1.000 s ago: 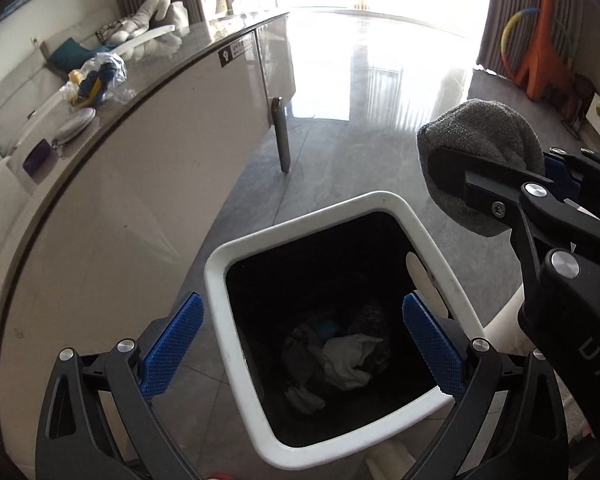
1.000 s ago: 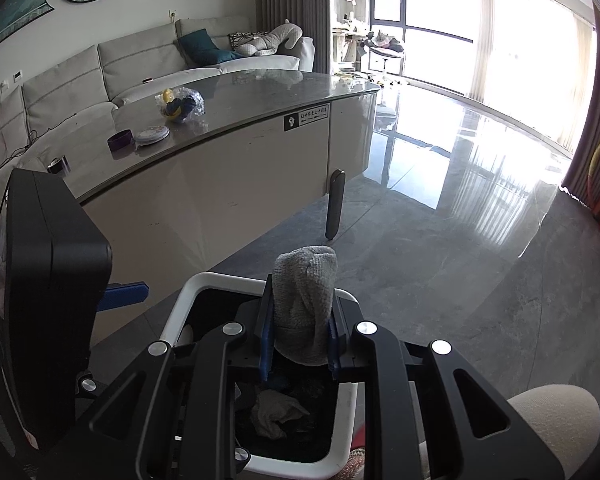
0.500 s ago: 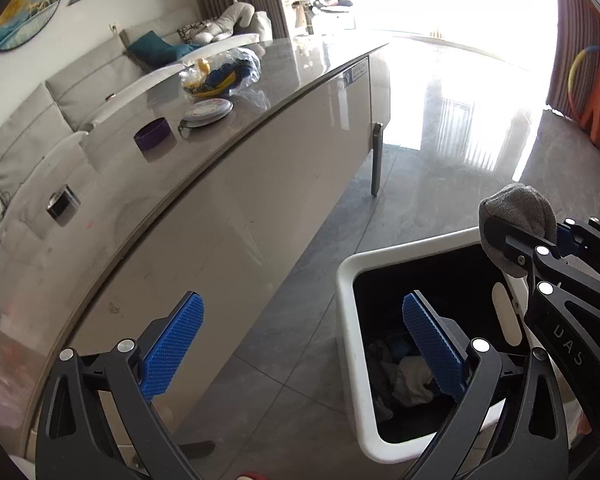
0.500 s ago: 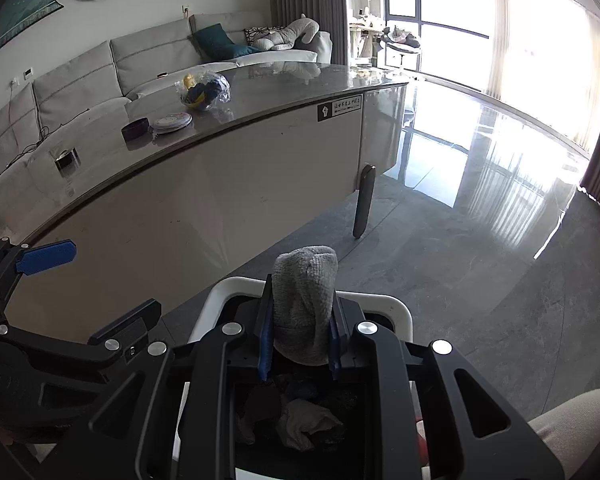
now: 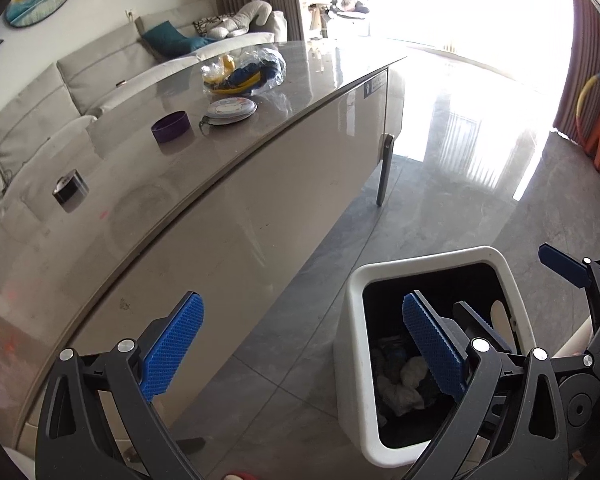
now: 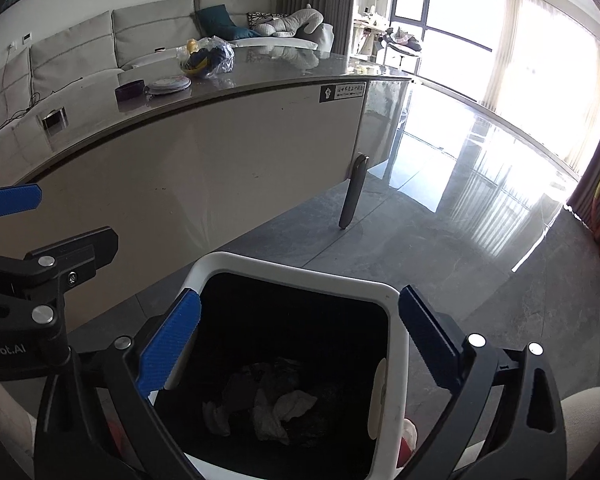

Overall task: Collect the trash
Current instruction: 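Open both grippers to drop the towel and hat into the bin, then move both grippers back to the table toward the plate and wrapped toy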

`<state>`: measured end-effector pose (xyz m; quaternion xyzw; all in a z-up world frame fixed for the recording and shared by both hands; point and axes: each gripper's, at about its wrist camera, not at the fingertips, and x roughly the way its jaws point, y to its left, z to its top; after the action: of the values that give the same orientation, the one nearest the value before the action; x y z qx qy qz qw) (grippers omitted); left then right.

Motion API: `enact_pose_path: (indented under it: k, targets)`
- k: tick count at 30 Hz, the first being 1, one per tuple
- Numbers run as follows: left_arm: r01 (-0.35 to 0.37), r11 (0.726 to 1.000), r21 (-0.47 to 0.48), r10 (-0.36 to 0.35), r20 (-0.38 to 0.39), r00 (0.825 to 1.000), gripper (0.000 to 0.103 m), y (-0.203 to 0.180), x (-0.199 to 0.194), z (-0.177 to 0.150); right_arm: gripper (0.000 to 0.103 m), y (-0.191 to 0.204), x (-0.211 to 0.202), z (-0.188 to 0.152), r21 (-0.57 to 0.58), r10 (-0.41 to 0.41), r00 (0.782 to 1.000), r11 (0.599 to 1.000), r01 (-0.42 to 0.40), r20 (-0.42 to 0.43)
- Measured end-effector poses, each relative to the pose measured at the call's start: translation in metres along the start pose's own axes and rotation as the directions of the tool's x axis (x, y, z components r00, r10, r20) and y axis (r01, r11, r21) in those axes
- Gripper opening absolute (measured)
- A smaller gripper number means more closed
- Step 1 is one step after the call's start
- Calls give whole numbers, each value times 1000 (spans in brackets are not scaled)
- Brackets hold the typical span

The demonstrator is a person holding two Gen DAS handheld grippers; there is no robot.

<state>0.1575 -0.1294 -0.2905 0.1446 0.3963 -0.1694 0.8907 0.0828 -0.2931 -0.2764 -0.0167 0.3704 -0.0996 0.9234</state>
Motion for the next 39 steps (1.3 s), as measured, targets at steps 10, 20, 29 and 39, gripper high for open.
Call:
enact_pose_path:
  k: [10,20,29,39]
  targets:
    - [-4,1000,-19,5,31,1000,98,7,-10,5,98,1,-10,16,7,2,998,1000,-3,61]
    - [-43,996,-84,51,92,994,98,44,-23,37,99,15,-15,65,-46,25,985,999,-18,168]
    - [-63,989,-136,82,136,987,98,70,-17,74,99,20,-6,110,-60,30,970,998,-16,239]
    - [-32,976,-218,54,95,994,98,83,34,120,99,9,16,139,-59,15,961,998,1,278]
